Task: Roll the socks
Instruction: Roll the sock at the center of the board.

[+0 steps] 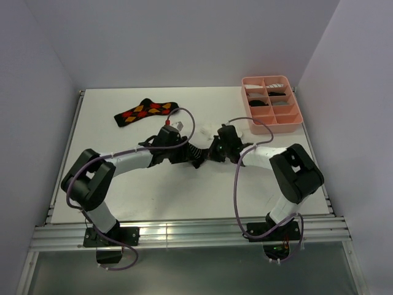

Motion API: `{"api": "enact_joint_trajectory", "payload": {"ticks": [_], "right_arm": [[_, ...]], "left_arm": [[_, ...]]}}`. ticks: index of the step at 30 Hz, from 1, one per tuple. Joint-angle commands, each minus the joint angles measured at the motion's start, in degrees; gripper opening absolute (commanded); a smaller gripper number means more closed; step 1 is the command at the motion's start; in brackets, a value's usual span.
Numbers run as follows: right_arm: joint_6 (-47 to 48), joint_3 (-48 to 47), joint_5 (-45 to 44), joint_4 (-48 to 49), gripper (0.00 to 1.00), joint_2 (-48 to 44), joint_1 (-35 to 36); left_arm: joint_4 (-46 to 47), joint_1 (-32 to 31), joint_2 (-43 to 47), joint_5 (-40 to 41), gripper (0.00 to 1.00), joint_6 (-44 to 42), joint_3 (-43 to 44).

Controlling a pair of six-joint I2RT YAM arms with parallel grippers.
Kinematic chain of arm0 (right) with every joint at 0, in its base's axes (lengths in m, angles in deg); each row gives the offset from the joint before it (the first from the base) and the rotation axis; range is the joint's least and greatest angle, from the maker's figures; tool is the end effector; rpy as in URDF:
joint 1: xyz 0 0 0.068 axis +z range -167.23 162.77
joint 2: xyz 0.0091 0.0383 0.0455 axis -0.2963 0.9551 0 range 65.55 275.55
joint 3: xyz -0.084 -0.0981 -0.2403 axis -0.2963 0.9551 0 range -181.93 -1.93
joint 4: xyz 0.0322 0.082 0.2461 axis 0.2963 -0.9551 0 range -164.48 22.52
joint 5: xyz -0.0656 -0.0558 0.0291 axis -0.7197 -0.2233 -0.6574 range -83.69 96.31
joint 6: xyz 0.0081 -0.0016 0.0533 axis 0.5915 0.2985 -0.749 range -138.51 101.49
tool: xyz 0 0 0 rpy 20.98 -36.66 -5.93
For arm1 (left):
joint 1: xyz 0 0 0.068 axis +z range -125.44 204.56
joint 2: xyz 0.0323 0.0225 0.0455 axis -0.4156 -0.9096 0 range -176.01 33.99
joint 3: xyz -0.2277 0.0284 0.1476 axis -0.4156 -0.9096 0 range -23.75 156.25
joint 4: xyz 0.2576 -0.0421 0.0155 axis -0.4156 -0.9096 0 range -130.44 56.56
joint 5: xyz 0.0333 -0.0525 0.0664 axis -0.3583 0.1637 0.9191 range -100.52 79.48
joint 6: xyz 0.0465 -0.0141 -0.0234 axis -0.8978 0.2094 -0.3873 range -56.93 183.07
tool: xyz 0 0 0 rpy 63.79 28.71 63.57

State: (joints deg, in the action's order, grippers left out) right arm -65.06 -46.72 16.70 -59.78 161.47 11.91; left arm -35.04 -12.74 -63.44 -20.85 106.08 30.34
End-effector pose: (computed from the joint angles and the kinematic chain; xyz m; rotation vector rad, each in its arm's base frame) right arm 0.2824 0.1648 0.1481 0.2790 2.4643 0.8323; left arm 0.2752 -0.2177 0.1737 -0.0312 2.5218 -0.8481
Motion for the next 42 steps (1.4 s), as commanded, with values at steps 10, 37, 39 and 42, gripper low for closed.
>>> {"api": "enact_joint_trajectory", "payload": {"ticks": [10, 37, 39, 42], "right_arm": [[-0.1, -21.1, -4.6, -35.7, 0.00, 7.9, 1.5], [-1.9, -34.1, 2.5, -53.5, 0.00, 18.9, -0.2], [-1.6, -34.1, 3.1, -53.3, 0.00, 19.2, -0.4], [-1.3, -34.7, 3.3, -53.7, 0.00, 19.7, -0.5]], "left_arm": [[15.7, -11.9, 9.4, 24.8, 0.52, -16.4, -10.9], [32.1, -22.2, -1.2, 26.1, 0.46, -40.9, -10.4], [30.8, -22.8, -2.9, 27.7, 0.45, -42.0, -9.5], [30.3, -24.0, -4.3, 29.2, 0.43, -42.3, -9.0]]}}
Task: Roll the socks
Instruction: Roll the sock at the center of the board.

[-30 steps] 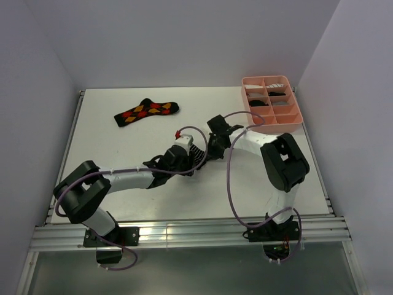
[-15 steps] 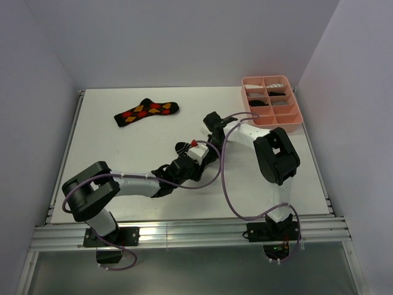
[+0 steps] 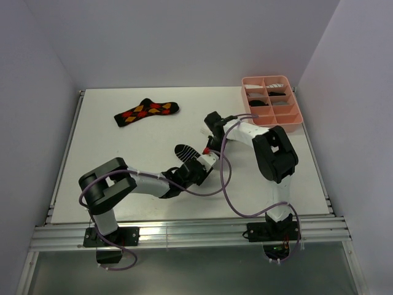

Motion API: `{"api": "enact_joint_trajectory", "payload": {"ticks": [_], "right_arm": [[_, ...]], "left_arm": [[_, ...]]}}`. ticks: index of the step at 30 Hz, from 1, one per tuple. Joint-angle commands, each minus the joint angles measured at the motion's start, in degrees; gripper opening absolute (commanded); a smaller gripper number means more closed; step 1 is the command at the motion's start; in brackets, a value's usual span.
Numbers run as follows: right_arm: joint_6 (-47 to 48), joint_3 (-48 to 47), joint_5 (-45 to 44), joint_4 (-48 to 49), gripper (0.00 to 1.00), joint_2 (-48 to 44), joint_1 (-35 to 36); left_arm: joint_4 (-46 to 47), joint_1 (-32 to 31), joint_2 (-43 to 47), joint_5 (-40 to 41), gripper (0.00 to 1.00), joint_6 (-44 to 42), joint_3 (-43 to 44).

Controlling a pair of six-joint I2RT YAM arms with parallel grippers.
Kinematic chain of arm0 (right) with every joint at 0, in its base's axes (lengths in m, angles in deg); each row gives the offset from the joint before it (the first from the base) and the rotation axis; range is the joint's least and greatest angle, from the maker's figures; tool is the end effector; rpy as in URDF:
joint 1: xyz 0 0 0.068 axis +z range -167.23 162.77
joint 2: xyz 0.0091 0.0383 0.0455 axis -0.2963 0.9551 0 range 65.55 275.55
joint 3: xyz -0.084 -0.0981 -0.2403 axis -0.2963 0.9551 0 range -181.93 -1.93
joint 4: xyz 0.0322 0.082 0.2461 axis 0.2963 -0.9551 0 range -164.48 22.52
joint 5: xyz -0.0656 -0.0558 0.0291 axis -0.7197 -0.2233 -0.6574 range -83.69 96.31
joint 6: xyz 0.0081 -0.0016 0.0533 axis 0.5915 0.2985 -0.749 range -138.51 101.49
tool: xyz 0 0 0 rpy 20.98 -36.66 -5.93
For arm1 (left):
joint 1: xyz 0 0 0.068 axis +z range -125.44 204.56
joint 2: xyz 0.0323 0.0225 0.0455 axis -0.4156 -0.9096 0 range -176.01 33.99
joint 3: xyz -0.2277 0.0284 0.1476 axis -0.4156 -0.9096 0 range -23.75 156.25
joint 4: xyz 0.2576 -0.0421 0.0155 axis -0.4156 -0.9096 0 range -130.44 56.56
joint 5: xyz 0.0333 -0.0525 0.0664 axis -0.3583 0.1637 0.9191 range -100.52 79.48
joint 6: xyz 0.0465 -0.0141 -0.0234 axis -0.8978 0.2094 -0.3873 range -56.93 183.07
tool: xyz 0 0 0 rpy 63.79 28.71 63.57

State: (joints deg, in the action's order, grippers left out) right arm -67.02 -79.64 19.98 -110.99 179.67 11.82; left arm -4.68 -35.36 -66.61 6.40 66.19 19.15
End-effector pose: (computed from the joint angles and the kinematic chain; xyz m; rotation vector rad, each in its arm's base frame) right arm 0.3279 0.1918 0.1504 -0.4906 -3.0559 -0.4602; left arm 0.1818 -0.2933 0.1457 0.8229 1.9029 -0.3747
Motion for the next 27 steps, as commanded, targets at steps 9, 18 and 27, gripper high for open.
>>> {"api": "enact_joint_trajectory", "payload": {"ticks": [9, 18, 27], "right_arm": [[1.5, -2.4, 1.0, -2.5, 0.00, 2.2, -0.8], [1.9, -1.9, 2.0, -1.8, 0.00, 2.4, -1.0], [1.7, -0.5, 3.6, 1.1, 0.00, 1.6, -1.4]], "left_arm": [[-4.3, -2.8, -5.7, 7.7, 0.42, -6.2, 4.8], [-11.6, -3.0, -9.1, 11.9, 0.37, -5.1, 8.8], [-16.6, -2.9, -9.9, 11.6, 0.09, -3.6, 9.8]]}}
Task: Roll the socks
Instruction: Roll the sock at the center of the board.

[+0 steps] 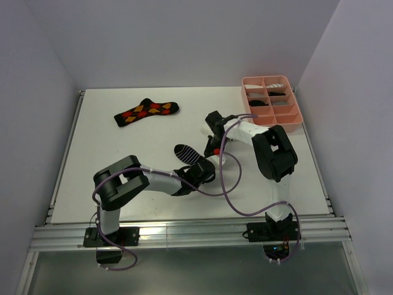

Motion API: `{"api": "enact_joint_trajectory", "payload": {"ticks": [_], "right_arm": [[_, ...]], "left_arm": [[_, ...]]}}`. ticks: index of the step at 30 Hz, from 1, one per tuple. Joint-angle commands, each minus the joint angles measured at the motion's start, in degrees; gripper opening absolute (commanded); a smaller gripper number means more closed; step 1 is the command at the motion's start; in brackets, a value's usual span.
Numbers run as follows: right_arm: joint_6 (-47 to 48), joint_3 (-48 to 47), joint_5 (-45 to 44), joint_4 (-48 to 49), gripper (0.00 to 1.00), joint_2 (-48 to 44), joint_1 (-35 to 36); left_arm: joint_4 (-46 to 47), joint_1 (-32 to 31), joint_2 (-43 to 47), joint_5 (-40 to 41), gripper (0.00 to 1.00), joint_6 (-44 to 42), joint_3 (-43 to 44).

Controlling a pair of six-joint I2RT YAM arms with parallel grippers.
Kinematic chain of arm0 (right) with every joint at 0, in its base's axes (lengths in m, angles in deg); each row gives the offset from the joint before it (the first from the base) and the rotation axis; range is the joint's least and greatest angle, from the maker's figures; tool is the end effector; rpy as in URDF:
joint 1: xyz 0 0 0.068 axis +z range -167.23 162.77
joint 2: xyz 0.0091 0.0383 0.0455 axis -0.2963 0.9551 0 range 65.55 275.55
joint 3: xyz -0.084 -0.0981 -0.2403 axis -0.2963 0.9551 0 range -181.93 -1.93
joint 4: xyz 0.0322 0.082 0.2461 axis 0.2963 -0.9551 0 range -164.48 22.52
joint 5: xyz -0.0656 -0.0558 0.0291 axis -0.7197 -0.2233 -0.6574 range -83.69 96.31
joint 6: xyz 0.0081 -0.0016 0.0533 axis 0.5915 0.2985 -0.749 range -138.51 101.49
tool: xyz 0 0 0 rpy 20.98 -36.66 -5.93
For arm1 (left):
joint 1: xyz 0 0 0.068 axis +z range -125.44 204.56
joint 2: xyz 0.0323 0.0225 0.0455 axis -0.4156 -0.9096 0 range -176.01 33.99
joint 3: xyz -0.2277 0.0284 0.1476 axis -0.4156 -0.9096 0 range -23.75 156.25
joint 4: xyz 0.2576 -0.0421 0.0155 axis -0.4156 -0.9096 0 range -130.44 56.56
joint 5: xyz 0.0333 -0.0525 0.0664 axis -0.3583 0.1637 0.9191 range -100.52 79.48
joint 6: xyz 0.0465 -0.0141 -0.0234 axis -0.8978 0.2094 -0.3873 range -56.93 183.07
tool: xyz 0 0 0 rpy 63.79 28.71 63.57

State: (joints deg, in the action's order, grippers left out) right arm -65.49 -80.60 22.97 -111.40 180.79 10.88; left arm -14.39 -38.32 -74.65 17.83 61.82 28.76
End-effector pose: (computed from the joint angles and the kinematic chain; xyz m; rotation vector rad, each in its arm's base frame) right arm 0.3330 0.1895 0.1479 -0.4636 -3.0180 -0.5093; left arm 0.1859 -0.3260 0.1301 0.8972 1.9331 -0.0802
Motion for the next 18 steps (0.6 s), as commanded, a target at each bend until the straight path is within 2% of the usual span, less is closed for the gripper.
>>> {"api": "enact_joint_trajectory", "payload": {"ticks": [1, 2, 9, 11, 14, 15, 18], "right_arm": [[0.2, 0.8, 0.7, 1.9, 0.00, 0.3, -0.4], [0.2, 1.4, 0.9, 3.1, 0.00, -0.2, -0.5], [0.7, 6.9, 1.1, 12.8, 0.02, -6.1, -0.8], [0.4, 8.9, 0.3, 16.3, 0.07, -8.5, -0.9], [-0.7, 12.0, -0.7, 21.1, 0.19, -11.9, -1.1], [-1.2, 12.9, -1.0, 22.5, 0.27, -12.8, -1.5], [-2.3, 16.4, -2.8, 27.1, 0.39, -16.8, -2.0]], "left_arm": [[-7.4, 0.0, -1.7, -0.1, 0.07, 2.9, 0.4], [-8.0, 0.1, -1.6, -0.6, 0.01, 3.4, 0.5], [-13.2, 1.7, 1.8, -8.2, 0.01, 7.8, 1.9], [-15.6, 2.7, 2.6, -11.2, 0.00, 9.6, 2.9], [-18.4, 4.3, 3.3, -16.8, 0.00, 12.2, 4.4], [-18.8, 4.9, 3.6, -19.5, 0.01, 12.9, 4.7], [-20.8, 6.7, 4.0, -25.2, 0.01, 15.7, 5.8]]}}
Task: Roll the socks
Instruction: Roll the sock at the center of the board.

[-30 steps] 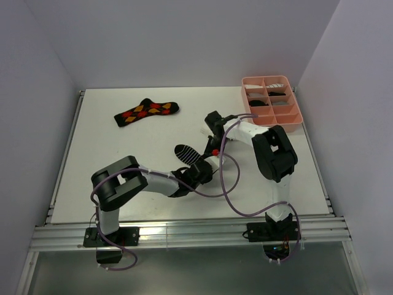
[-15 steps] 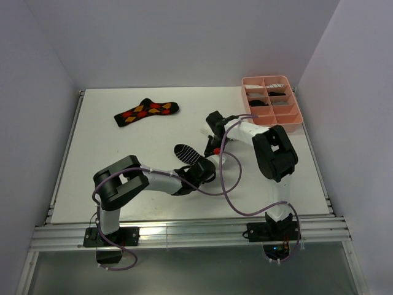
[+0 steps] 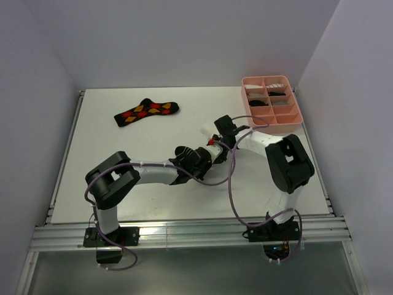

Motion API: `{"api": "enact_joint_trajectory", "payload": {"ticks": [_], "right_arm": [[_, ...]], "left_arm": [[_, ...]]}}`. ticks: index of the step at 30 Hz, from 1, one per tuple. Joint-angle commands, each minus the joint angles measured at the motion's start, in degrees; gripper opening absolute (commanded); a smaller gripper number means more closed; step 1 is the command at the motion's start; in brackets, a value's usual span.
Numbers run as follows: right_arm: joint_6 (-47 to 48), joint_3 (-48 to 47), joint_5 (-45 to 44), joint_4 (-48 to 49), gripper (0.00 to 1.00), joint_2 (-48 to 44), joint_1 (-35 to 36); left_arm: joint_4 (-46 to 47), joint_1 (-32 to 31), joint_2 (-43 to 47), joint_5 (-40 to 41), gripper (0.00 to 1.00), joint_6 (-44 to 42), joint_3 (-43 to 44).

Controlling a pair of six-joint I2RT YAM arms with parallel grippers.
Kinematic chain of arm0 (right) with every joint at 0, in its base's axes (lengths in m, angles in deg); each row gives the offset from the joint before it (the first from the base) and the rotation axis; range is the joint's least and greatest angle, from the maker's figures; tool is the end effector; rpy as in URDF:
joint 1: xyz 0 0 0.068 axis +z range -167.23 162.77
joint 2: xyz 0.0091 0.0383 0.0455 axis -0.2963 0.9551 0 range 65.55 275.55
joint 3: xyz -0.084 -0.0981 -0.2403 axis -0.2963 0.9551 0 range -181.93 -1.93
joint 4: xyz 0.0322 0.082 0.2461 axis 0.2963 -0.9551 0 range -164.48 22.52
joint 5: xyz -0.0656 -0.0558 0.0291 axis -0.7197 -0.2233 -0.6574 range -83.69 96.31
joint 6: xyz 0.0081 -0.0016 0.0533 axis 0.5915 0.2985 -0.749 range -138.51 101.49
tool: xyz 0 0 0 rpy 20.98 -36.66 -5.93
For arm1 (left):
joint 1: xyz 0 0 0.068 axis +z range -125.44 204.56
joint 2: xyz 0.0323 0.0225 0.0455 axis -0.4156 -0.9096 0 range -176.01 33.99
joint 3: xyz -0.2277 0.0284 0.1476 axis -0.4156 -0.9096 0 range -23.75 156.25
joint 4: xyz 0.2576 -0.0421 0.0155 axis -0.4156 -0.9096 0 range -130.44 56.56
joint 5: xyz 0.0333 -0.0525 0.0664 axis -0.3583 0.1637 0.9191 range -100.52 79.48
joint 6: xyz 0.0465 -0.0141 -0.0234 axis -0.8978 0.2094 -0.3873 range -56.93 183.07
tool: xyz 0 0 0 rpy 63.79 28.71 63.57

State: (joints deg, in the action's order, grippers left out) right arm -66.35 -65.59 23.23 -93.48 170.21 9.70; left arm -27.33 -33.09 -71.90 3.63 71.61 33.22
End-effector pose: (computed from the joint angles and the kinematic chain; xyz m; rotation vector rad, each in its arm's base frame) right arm 0.3103 0.1693 0.1540 0.4424 2.8855 0.7053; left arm 0.2097 -0.3149 0.1484 0.8447 2.1500 -0.3100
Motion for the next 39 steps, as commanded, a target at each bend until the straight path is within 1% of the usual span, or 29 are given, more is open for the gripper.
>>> {"api": "enact_joint_trajectory", "payload": {"ticks": [1, 2, 3, 4, 6, 7, 9, 14, 19, 21, 23, 24, 26, 31, 39], "right_arm": [[-1.9, 2.9, -4.7, 10.6, 0.42, -8.2, -1.2], [-2.0, 3.7, -5.4, 11.5, 0.50, -9.3, -1.4], [-2.3, 4.6, -6.1, 12.5, 0.53, -10.5, -1.5], [-2.8, 6.4, -6.6, 14.5, 0.56, -12.8, -2.0], [-3.4, 8.4, -8.3, 16.2, 0.64, -15.0, -2.7], [-3.8, 10.5, -8.9, 17.0, 0.65, -16.2, -2.9], [-4.6, 13.3, -11.3, 19.7, 0.65, -20.1, -3.7], [-6.0, 24.8, -13.7, 25.8, 0.63, -29.9, -4.4], [-7.4, 36.1, -13.9, 34.0, 0.59, -38.8, -4.4], [-7.4, 38.5, -13.2, 35.9, 0.59, -40.0, -4.4], [-8.3, 41.4, -11.7, 39.1, 0.59, -40.2, -4.3], [-8.5, 42.4, -11.0, 40.6, 0.59, -40.1, -4.2], [-9.4, 44.5, -9.6, 45.3, 0.59, -38.5, -3.6], [-10.8, 45.7, -7.7, 54.6, 0.59, -31.9, -1.6], [-11.1, 43.6, -5.3, 60.1, 0.58, -22.8, 0.8]], "left_arm": [[-8.1, 2.6, 1.2, -12.1, 0.00, 7.4, 1.5], [-8.2, 3.3, 1.3, -13.4, 0.00, 8.0, 1.6], [-8.4, 3.9, 1.3, -13.6, 0.00, 8.7, 1.6], [-8.5, 4.9, 1.3, -16.8, 0.00, 9.8, 1.7], [-8.3, 6.1, 0.9, -19.2, 0.01, 11.0, 1.9], [-8.4, 6.8, 0.8, -21.7, 0.00, 12.1, 2.1], [-8.1, 8.5, 0.2, -23.8, 0.01, 13.3, 2.2], [-7.3, 12.0, -1.2, -31.2, 0.00, 18.4, 2.5], [-6.6, 13.6, -2.4, -34.1, 0.01, 22.0, 3.0], [-6.7, 14.0, -2.8, -35.2, 0.01, 23.5, 2.9], [-6.6, 14.4, -3.1, -35.9, 0.00, 24.7, 2.9], [-5.2, 14.6, -3.3, -36.7, 0.00, 26.0, 2.6], [-4.1, 15.2, -3.5, -37.5, 0.00, 27.4, 2.4], [-2.5, 16.7, -3.8, -38.7, 0.01, 31.6, 0.9], [1.4, 18.9, -3.4, -39.7, 0.01, 37.0, -3.7]]}}
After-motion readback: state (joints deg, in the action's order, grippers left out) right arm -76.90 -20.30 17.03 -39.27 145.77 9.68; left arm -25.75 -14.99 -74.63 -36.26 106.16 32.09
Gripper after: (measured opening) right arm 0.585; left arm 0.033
